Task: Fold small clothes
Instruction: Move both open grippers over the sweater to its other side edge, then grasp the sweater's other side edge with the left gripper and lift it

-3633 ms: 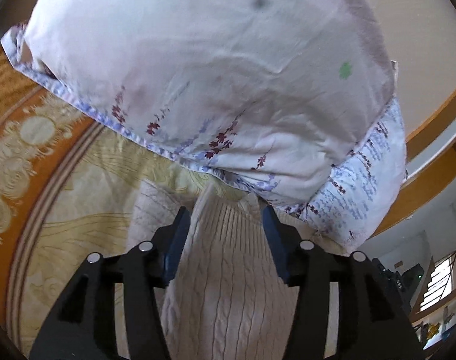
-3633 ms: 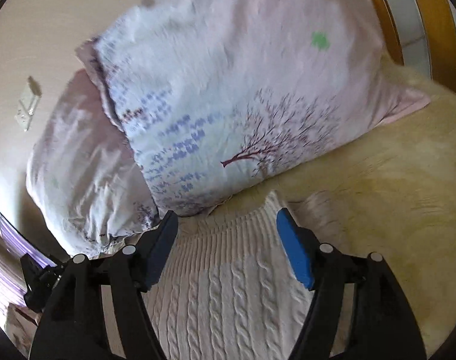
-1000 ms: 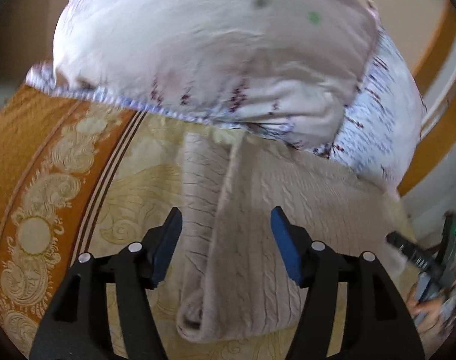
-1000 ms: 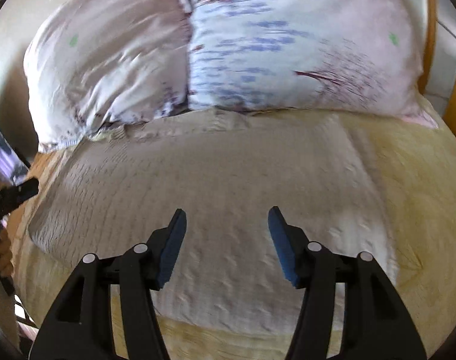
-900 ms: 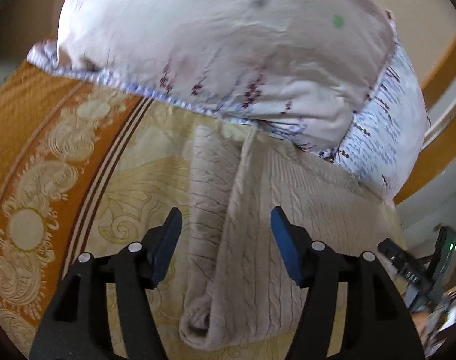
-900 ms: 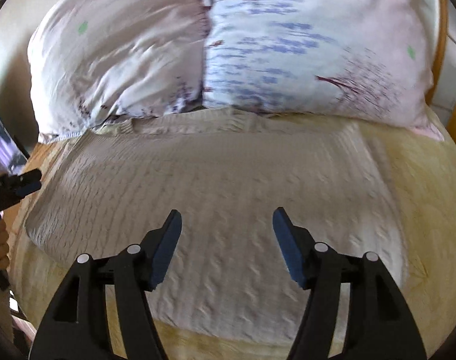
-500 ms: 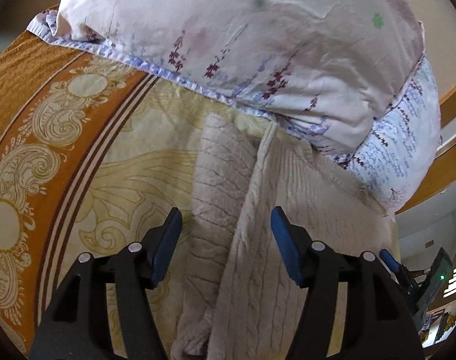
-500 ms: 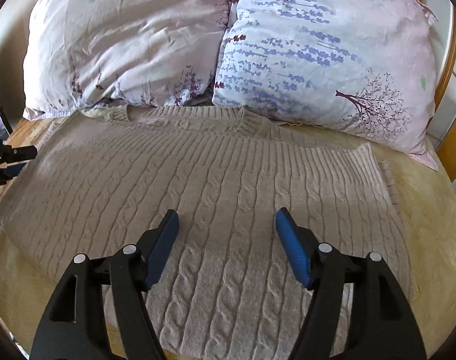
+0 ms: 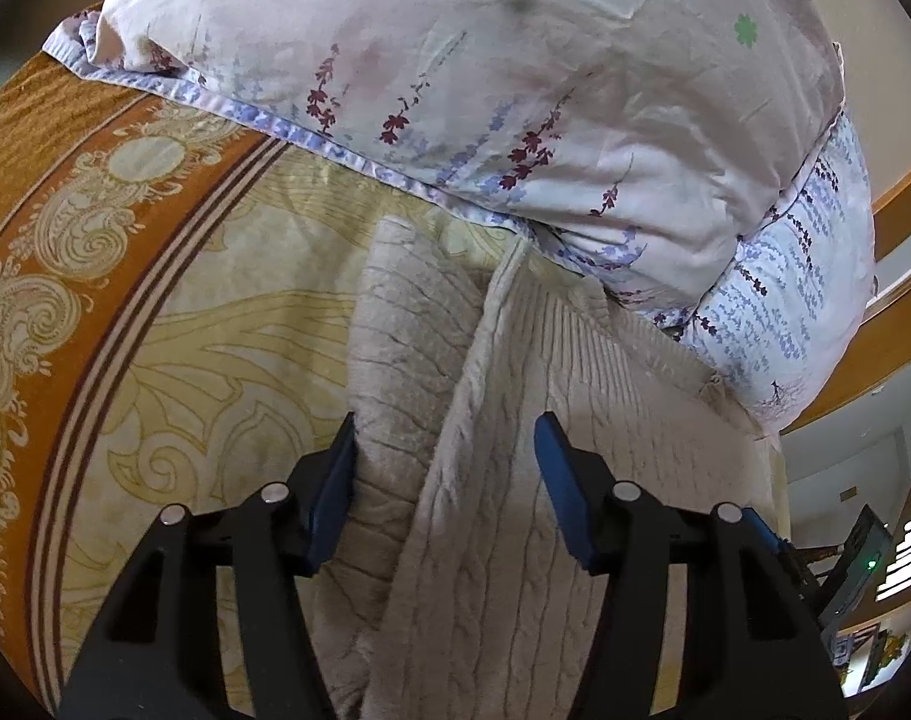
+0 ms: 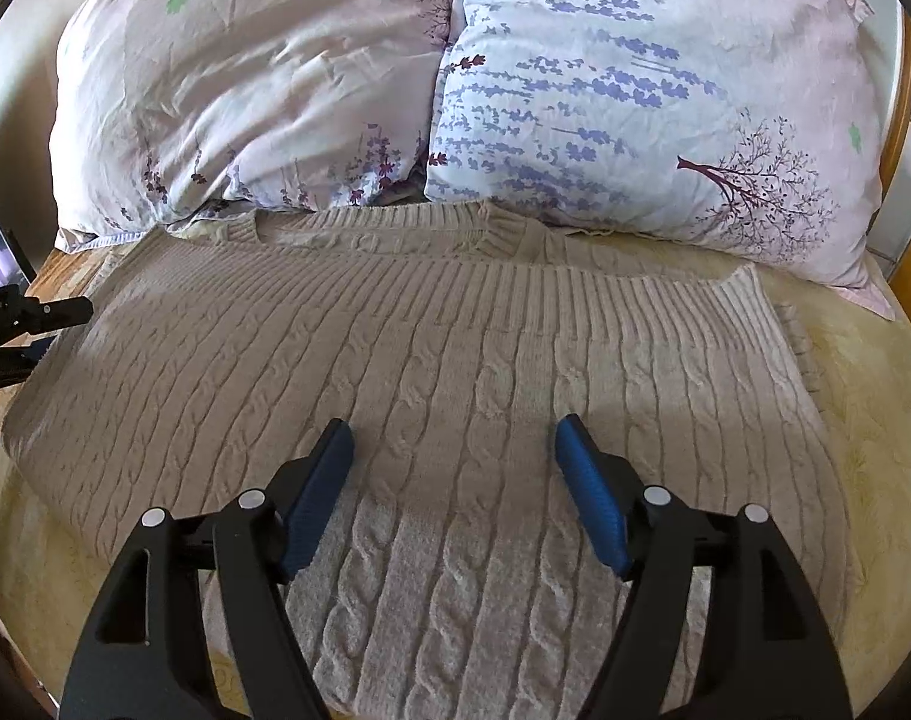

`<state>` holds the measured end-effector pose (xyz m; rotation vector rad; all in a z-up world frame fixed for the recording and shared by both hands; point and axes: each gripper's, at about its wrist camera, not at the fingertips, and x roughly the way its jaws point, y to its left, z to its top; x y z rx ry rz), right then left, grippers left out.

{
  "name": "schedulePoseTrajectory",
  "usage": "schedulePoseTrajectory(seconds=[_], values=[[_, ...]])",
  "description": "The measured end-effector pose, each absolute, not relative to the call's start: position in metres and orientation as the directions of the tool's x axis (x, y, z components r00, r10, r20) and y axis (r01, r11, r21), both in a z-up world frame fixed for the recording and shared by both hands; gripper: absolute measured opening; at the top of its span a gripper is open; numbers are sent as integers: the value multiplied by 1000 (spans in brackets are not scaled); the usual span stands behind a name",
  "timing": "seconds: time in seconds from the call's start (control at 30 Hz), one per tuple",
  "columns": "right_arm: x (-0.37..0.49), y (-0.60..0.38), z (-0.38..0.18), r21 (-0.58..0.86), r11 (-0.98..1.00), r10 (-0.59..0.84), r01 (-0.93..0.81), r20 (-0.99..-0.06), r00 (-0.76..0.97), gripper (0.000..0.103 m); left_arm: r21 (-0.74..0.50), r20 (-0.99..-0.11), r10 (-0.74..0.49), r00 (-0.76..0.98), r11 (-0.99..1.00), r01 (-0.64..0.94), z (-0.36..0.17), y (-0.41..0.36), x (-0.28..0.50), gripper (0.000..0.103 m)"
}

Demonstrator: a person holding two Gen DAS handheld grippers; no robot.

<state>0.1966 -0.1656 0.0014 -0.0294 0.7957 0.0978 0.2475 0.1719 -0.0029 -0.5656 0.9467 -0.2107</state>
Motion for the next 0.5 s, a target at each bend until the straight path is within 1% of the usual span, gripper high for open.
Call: schedulePoseTrajectory(seconds=[0.03,0.13,0.2,0.3,0.5], values=[[197,-166,1,12,995,77,-99,-714,696,72,-547,-705,-411,577,834,-74,-3,171,248,55],[197,-166,1,13,995,78,-99,-713,697,73,-588,-690,-452,565,806,-74,-5,169,248,45],[197,-166,1,13,995,78,-99,-714,696,73,-621,-678,-483,554,780,-80,-9,168,250,32],[196,-166,1,18,995,83,-101,-713,696,73,-647,-663,-502,555,757,-88,-11,168,250,22],[193,-174,4,61,992,122,-112,-710,694,73,-712,-581,-550,600,701,-47,7,165,243,18]])
